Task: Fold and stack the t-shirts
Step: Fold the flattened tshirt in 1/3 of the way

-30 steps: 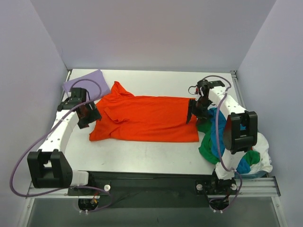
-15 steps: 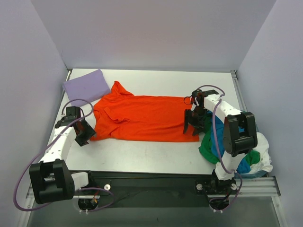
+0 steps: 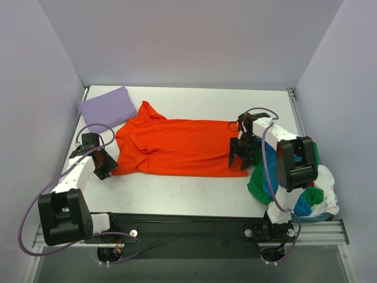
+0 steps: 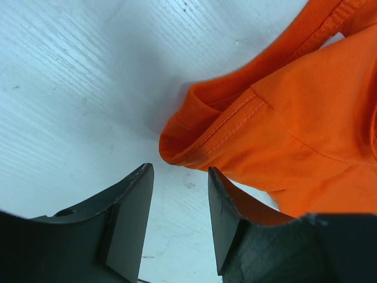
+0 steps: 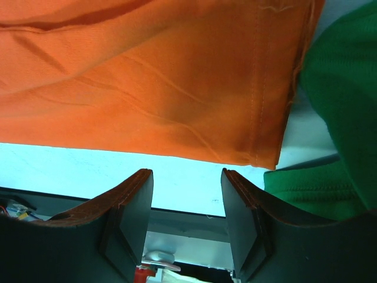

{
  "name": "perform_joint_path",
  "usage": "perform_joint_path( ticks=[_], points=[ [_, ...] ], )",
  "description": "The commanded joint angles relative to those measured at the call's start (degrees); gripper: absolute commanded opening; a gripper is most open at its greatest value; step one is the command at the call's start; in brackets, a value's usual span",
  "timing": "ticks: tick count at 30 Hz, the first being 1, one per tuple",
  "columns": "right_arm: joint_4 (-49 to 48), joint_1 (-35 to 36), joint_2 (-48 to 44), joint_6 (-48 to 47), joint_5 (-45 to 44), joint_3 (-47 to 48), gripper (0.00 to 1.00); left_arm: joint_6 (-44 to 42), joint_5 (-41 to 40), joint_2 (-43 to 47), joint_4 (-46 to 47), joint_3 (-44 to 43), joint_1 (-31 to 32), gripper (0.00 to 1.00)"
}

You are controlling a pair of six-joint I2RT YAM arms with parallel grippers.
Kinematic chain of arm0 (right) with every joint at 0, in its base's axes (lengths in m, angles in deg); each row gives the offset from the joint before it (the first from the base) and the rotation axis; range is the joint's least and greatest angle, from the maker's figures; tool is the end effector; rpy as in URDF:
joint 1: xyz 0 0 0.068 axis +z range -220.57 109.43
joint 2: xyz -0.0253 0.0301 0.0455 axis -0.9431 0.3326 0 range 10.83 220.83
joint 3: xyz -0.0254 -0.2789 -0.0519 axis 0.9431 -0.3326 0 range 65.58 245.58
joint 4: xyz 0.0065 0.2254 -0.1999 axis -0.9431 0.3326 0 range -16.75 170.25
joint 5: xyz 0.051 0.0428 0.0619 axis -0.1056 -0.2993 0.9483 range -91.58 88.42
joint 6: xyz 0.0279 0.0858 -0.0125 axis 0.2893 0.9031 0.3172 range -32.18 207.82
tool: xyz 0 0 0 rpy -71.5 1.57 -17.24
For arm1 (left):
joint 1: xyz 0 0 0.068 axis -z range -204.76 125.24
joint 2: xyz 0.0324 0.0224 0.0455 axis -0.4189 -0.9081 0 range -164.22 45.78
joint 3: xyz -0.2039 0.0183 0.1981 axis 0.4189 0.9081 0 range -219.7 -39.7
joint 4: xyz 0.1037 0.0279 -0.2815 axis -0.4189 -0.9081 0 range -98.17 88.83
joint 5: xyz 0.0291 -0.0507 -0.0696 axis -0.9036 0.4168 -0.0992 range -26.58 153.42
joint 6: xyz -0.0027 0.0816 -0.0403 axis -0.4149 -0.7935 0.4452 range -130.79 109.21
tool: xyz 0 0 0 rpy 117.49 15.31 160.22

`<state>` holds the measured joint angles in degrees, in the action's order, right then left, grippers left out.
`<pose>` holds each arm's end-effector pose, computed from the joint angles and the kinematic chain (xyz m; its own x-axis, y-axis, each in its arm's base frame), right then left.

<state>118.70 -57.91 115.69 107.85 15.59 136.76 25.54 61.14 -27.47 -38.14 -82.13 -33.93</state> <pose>0.3770 0.1094 0.1221 -0.9906 0.1128 -0.0779 0.0804 0.9381 0.3370 0.2725 0.0473 0.1387 -0.6332 -0.7018 -0.3264 -0.6817 0.7054 -0.1943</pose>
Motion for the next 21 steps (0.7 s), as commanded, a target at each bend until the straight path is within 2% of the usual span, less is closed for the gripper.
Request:
perform_joint_path(
  ticks=[1,7,10,17,20,21],
  points=[
    [2.4,-0.4,-0.1,-0.2,-1.3,0.1,0.50,-0.7,0.4,-0.4,3.7,0.2,-0.5,0.52],
    [2.2,-0.4,0.8,-0.3,-1.5,0.0,0.50,-1.1,0.5,-2.3,5.9,1.0,-0.4,0.51],
    [2.2,-0.4,1.1,-0.3,-1.8,-0.1,0.50,-0.9,0.6,-3.6,7.3,1.8,-0.5,0.48],
    [2.3,-0.4,1.2,-0.4,-2.3,-0.2,0.50,-1.7,-0.7,-6.3,9.0,1.6,-0.6,0.30],
    [2.2,-0.4,1.8,-0.6,-2.8,-0.4,0.50,-2.5,-0.9,-7.5,9.6,1.0,-0.6,0.17],
    [2.1,-0.4,1.9,-0.6,-3.0,-0.4,0.50,-3.1,-1.0,-8.4,9.7,0.7,-0.5,0.08]
  ],
)
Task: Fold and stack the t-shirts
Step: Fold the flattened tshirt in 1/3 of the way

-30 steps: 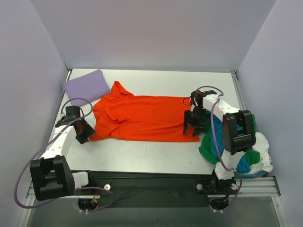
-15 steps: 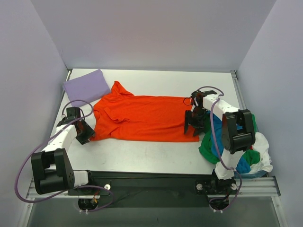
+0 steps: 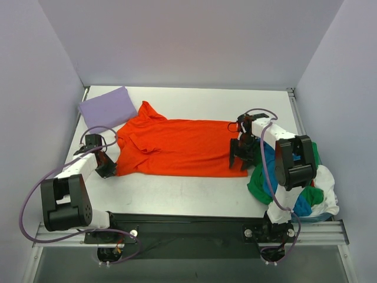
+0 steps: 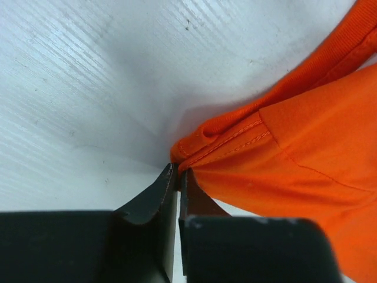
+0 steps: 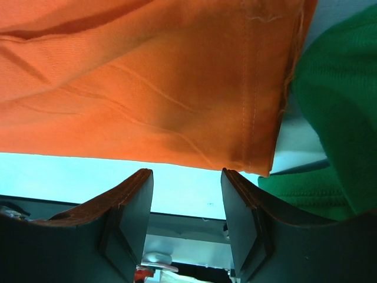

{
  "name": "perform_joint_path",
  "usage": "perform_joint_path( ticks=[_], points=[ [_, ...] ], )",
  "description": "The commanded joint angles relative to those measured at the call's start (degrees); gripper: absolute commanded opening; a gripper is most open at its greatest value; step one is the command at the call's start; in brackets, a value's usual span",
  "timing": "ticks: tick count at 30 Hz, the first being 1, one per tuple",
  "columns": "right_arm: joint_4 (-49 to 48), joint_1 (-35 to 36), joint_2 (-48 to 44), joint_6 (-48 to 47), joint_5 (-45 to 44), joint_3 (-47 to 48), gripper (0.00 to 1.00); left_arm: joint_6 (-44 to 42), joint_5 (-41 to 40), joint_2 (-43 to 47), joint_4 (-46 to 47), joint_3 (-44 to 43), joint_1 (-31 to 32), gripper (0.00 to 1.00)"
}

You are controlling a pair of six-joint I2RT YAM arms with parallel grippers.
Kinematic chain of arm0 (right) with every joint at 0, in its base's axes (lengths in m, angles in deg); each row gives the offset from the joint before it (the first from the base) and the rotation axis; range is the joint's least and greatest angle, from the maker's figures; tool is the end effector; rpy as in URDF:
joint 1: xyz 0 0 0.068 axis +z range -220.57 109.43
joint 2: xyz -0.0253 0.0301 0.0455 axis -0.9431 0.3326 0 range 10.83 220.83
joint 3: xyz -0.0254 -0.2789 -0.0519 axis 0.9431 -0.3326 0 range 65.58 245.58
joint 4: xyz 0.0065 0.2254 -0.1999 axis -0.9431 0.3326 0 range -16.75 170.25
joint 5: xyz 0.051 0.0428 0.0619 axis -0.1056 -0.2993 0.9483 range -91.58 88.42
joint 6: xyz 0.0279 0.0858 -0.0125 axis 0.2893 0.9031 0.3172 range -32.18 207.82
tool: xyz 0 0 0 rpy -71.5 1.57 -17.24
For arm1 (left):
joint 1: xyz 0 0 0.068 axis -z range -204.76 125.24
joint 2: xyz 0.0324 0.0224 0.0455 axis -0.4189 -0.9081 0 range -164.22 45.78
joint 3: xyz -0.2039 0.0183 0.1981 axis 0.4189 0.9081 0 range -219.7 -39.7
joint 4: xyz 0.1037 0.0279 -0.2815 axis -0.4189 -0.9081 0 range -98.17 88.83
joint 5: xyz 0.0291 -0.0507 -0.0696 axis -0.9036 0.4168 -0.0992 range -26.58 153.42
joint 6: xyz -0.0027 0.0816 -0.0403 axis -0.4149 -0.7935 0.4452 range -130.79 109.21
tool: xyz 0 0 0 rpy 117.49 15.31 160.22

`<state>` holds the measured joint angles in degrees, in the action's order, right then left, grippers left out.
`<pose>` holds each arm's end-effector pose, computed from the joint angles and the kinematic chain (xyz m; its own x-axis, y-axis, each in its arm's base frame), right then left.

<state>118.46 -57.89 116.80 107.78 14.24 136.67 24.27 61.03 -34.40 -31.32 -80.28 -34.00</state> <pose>0.3778 0.1078 0.1140 -0.9911 0.1136 -0.0701 0.0865 0.9464 0.3112 0.2820 0.0494 0.1033 -0.6577 -0.6884 -0.3058 -0.6749 0.7188 -0.1668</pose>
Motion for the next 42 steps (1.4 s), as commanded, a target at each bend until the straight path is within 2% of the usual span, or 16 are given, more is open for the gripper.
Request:
perform_joint_path(
  ticks=[1,3,8,17,25,34,37,40,42],
  points=[
    [2.4,-0.5,0.9,-0.7,-2.1,-0.3,0.50,-2.2,-0.9,-1.9,2.4,-2.1,-0.6,0.04],
    [2.4,-0.4,1.3,-0.7,-2.6,-0.5,0.50,-3.5,-1.6,-2.3,1.1,-3.4,-0.8,0.00],
    [2.5,-0.5,1.3,-1.0,-4.0,-1.0,0.50,-7.9,-6.2,0.3,-3.3,-7.3,-1.7,0.00],
    [2.3,-0.4,2.4,-1.2,-4.1,-1.0,0.50,-14.9,-7.0,3.5,-8.6,-8.8,-2.1,0.00],
    [3.0,1.4,-1.7,0.6,-4.5,-3.1,0.50,-14.4,-3.8,4.2,-8.9,-7.7,-2.2,0.00],
    [1.7,2.2,-3.1,1.8,-6.6,-8.4,0.44,-14.1,-3.4,3.6,-9.6,-8.1,-2.3,0.00],
    [0.9,2.2,-2.3,1.5,-7.0,-8.3,0.40,-14.0,-3.1,3.3,-9.3,-7.9,-2.3,0.00],
    [0.6,2.1,-0.5,1.0,-7.5,-7.4,0.31,-14.3,-2.8,2.9,-9.0,-7.9,-2.5,0.00],
    [0.6,2.1,0.4,1.0,-7.6,-6.9,0.15,-14.8,-2.8,2.6,-9.1,-8.3,-2.7,0.00]
  ],
)
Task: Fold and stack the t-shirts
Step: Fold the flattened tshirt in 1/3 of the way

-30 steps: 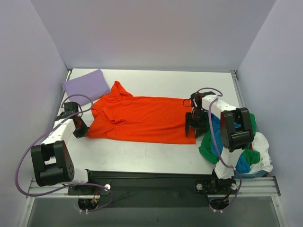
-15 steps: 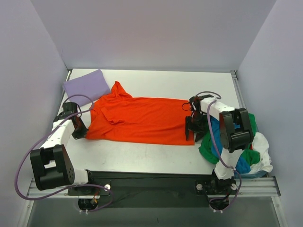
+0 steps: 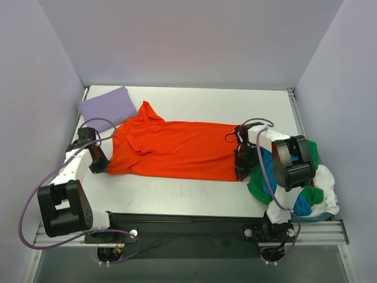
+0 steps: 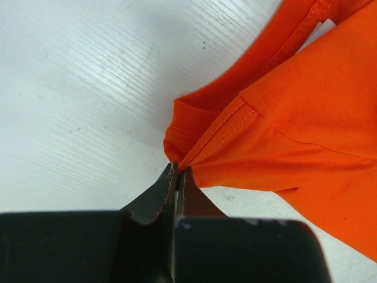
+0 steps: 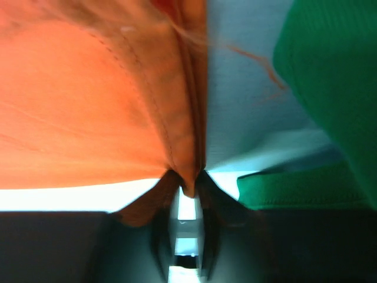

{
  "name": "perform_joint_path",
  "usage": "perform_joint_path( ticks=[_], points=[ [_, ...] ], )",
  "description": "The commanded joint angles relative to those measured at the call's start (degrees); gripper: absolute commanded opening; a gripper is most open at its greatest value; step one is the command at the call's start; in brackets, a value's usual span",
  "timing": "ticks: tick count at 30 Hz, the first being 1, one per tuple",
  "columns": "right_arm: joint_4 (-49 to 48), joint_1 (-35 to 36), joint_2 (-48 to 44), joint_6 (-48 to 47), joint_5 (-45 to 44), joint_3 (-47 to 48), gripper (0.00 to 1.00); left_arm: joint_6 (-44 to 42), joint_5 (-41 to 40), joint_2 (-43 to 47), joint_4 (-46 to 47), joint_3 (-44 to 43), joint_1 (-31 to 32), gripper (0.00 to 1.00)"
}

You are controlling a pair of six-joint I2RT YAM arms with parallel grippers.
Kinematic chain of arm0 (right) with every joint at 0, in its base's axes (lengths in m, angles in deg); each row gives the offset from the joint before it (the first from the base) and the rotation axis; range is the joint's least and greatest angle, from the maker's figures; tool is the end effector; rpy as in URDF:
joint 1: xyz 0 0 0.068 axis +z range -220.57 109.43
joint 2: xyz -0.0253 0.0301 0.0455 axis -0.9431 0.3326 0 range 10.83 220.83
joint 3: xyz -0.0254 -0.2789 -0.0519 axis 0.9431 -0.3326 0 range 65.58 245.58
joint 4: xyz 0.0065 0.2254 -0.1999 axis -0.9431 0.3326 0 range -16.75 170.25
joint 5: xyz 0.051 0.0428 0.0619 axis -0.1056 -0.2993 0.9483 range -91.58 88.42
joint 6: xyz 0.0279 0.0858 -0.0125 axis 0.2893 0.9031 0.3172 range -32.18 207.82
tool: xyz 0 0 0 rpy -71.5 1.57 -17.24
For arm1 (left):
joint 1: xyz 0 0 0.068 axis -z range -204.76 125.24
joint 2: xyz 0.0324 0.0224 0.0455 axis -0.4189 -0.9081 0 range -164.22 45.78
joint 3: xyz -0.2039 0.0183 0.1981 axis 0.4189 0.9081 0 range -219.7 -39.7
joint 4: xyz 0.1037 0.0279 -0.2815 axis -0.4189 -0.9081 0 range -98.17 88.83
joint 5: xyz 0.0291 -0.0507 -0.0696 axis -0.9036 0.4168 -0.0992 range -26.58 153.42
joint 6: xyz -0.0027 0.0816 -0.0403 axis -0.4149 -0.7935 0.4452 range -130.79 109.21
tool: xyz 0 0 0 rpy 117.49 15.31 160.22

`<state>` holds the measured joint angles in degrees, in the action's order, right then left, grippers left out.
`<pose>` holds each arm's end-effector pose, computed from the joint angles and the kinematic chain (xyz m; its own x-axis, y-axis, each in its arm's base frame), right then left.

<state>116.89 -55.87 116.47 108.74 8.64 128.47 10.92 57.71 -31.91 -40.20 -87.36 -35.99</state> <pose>0.3405 0.1043 0.0748 -0.9947 0.1023 0.0044 0.1013 0.9770 0.1879 0.2880 0.0655 0.1470 -0.7665 -0.5274 -0.3665 -0.5513 0.8331 -0.0459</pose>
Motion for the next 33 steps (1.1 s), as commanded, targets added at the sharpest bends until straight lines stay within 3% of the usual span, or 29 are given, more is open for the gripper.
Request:
perform_joint_path(
  ticks=[1,4,21,25,26,27,30,31,33],
  points=[
    [2.2,0.0,0.8,0.0,-2.0,1.2,0.11,-1.6,0.5,-0.2,-0.5,-1.6,-0.9,0.00],
    [3.0,-0.1,0.5,0.2,-2.9,1.1,0.00,-1.9,-0.5,-0.3,-1.7,-2.9,-0.9,0.00],
    [9.2,-0.6,-2.5,-0.6,-10.0,1.6,0.00,-1.3,-3.9,-2.6,-7.9,-7.1,-1.0,0.00],
    [9.3,-0.5,-2.7,-0.7,-11.7,1.7,0.00,-0.8,-3.7,-5.0,-10.8,-9.6,-1.0,0.18],
    [9.4,-0.6,-2.7,-0.6,-11.3,1.8,0.00,-0.8,-3.3,-5.4,-11.5,-10.4,-1.0,0.31],
    [9.4,-0.5,-2.7,-0.6,-11.0,2.1,0.00,-0.8,-3.3,-5.7,-12.2,-12.0,-1.0,0.36],
    [9.4,-0.2,-3.2,-0.8,-8.4,3.5,0.15,-1.2,-4.0,-5.4,-14.1,-14.0,-1.0,0.46],
    [9.5,0.2,-3.3,-1.3,-7.8,3.9,0.28,-1.7,-4.2,-4.6,-14.4,-14.6,-1.0,0.48],
    [9.5,0.6,-3.7,-1.8,-6.2,5.7,0.38,-2.4,-5.0,-4.1,-15.3,-15.7,-1.1,0.55]
  ],
)
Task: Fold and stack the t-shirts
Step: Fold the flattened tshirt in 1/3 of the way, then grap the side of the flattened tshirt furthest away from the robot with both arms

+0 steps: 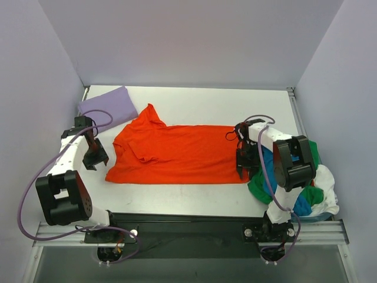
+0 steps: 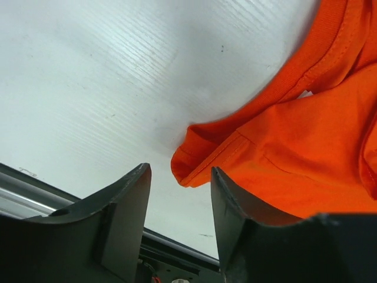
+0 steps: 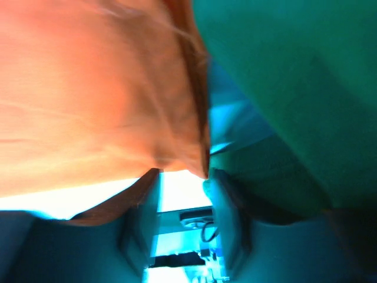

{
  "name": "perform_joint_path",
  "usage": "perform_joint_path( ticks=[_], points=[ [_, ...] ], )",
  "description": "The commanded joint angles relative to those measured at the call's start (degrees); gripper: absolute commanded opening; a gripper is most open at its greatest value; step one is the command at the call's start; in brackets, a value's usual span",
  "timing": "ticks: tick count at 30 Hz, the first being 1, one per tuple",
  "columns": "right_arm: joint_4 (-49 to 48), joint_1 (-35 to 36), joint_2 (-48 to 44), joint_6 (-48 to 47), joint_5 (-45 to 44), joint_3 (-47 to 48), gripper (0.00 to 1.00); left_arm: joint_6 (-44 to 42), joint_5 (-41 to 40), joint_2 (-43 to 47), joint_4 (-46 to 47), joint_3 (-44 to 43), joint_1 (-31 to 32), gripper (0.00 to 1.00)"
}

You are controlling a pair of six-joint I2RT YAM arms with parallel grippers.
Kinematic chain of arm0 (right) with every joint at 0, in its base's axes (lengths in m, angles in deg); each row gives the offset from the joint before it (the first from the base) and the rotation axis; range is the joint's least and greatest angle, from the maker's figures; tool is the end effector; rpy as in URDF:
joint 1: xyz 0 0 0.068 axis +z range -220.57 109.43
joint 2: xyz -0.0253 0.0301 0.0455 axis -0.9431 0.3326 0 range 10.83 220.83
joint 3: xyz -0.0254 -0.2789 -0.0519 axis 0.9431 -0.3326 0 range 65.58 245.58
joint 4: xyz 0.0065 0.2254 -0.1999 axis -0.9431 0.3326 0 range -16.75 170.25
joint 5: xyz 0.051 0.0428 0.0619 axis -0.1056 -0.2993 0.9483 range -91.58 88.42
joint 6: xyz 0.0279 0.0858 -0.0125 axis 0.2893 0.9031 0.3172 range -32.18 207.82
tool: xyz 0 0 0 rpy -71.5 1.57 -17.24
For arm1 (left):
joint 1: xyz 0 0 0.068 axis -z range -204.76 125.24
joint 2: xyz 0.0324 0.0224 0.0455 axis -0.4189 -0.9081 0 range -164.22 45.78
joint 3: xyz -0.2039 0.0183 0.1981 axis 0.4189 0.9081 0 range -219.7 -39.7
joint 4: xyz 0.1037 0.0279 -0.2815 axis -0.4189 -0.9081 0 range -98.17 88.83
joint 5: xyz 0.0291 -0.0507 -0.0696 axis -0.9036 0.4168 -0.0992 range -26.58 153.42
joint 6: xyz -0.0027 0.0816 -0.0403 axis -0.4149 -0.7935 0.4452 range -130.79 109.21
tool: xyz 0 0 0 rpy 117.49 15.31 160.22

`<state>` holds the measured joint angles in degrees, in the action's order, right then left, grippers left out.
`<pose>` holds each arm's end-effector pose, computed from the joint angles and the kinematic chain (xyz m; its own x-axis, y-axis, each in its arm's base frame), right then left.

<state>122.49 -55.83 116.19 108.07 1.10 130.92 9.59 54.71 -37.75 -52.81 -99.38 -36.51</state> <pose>0.3411 0.0937 0.0858 -0.9954 0.0956 0.0041 0.0957 0.9942 0.0483 0.3054 0.0762 0.1773 -0.8055 -0.5191 -0.2860 -0.5536 0.8313 0.0502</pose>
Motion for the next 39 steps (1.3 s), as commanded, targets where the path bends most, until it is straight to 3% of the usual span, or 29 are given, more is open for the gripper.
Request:
perform_joint_path(
  ticks=[1,8,14,17,23,28,35,39],
  points=[
    [4.1,1.0,-3.5,-1.4,1.8,3.9,0.46,-1.4,-2.3,2.0,-3.9,-5.3,-0.6,0.56],
    [8.0,2.0,-5.6,-1.3,3.4,10.5,0.57,0.2,1.8,5.0,-4.2,-10.0,1.7,0.60],
    [7.6,2.8,-8.3,-1.4,8.1,13.8,0.61,7.4,6.7,5.6,3.1,-6.4,14.1,0.62],
    [3.9,3.0,-7.7,-1.2,12.3,12.0,0.61,12.2,13.5,3.9,10.0,-2.6,15.6,0.64],
    [-5.3,3.2,-3.9,0.0,18.2,5.6,0.60,19.7,21.5,1.2,22.6,7.7,15.6,0.68],
    [-9.2,3.9,-1.0,-0.5,19.4,1.5,0.59,22.8,22.2,-0.5,28.2,14.9,15.4,0.71],
    [-10.7,4.7,1.2,0.0,19.2,-3.8,0.58,23.2,21.4,0.1,25.9,19.9,13.2,0.73],
    [-11.3,5.6,1.3,0.8,19.2,-6.5,0.57,23.6,20.6,5.4,23.1,23.4,10.1,0.74]
  ],
)
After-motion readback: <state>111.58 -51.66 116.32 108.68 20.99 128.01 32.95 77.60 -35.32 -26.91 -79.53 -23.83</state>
